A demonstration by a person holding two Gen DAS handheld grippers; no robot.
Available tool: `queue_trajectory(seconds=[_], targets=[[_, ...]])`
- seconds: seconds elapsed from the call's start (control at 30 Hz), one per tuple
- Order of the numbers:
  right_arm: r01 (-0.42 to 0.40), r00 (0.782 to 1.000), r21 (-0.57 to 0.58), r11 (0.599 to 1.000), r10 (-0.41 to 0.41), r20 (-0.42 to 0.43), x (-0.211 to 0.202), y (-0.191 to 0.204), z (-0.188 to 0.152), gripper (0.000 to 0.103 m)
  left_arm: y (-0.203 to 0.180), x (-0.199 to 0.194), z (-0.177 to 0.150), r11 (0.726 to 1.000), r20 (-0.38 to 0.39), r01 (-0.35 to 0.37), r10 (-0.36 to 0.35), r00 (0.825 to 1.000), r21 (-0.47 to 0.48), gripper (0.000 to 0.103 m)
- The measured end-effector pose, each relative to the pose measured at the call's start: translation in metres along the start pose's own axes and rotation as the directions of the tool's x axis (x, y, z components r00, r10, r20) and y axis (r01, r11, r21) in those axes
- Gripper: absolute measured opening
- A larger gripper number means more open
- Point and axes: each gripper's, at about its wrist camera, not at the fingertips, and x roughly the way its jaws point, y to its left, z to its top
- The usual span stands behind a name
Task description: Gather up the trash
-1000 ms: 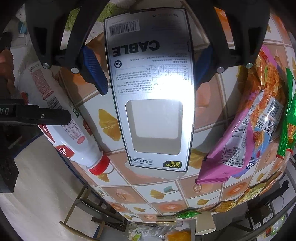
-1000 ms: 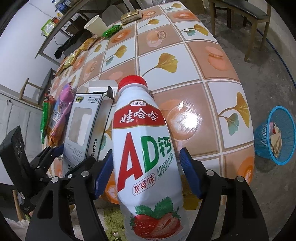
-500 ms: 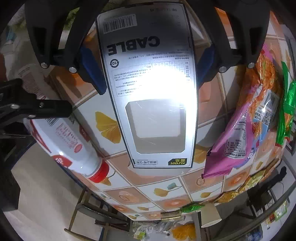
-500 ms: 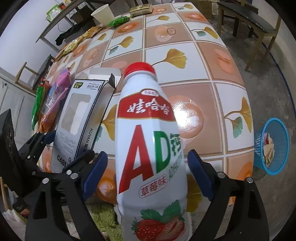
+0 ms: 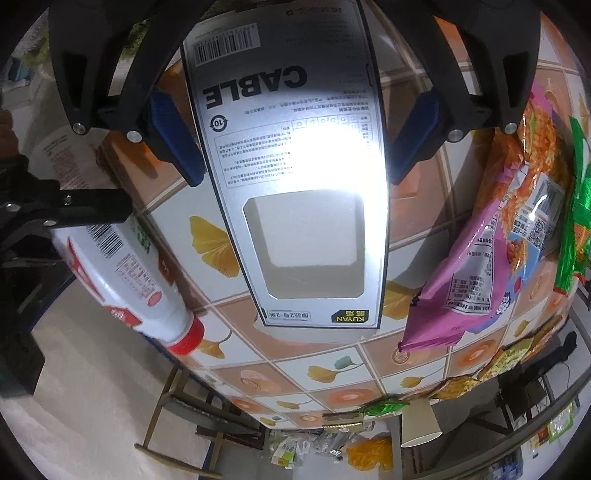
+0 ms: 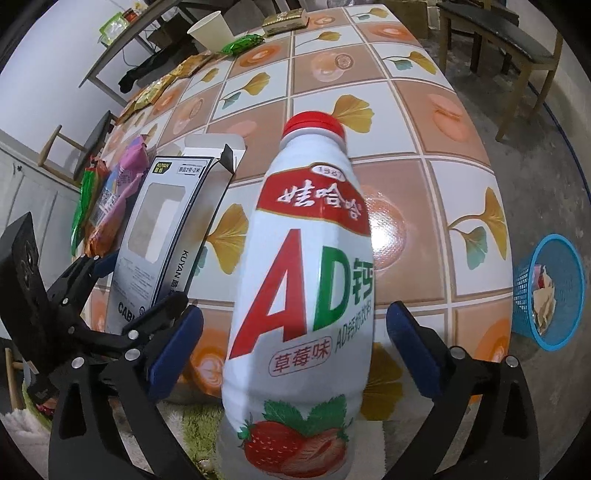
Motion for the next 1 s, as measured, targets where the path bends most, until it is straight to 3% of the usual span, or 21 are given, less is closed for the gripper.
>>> queue_trajectory(seconds=[0.3, 0.47, 0.67, 1.0], targets=[[-0.185, 0.982, 0.125, 0.975, 0.189, -0.02, -0.004, -0.029, 0.011, 0.097, -0.003, 0.002, 0.0, 0.999, -0.022, -0.008, 0.008, 1.0, 0.035, 0.094], [-0.24, 0.968, 0.174, 0.955, 0.248, -0.026, -0.003, -0.037, 0.013, 0.097, -0.002, 0.001, 0.0, 0.999, -0.018, -0.006, 0.007, 1.0, 0.038, 0.094], [-0.218, 0.974, 0.152, 0.964, 0.225, -0.028, -0.003, -0.031, 0.011, 0.097, 0.01, -0.003, 0.002, 0.997, -0.003, 0.073, -0.073, 0.997, -0.024, 0.094], [-0.185, 0.982, 0.116, 0.976, 0.19, -0.027, -0.002, -0.025, 0.011, 0.098, 0.014, -0.005, 0.001, 0.993, 0.015, 0.117, -0.116, 0.993, -0.025, 0.094]])
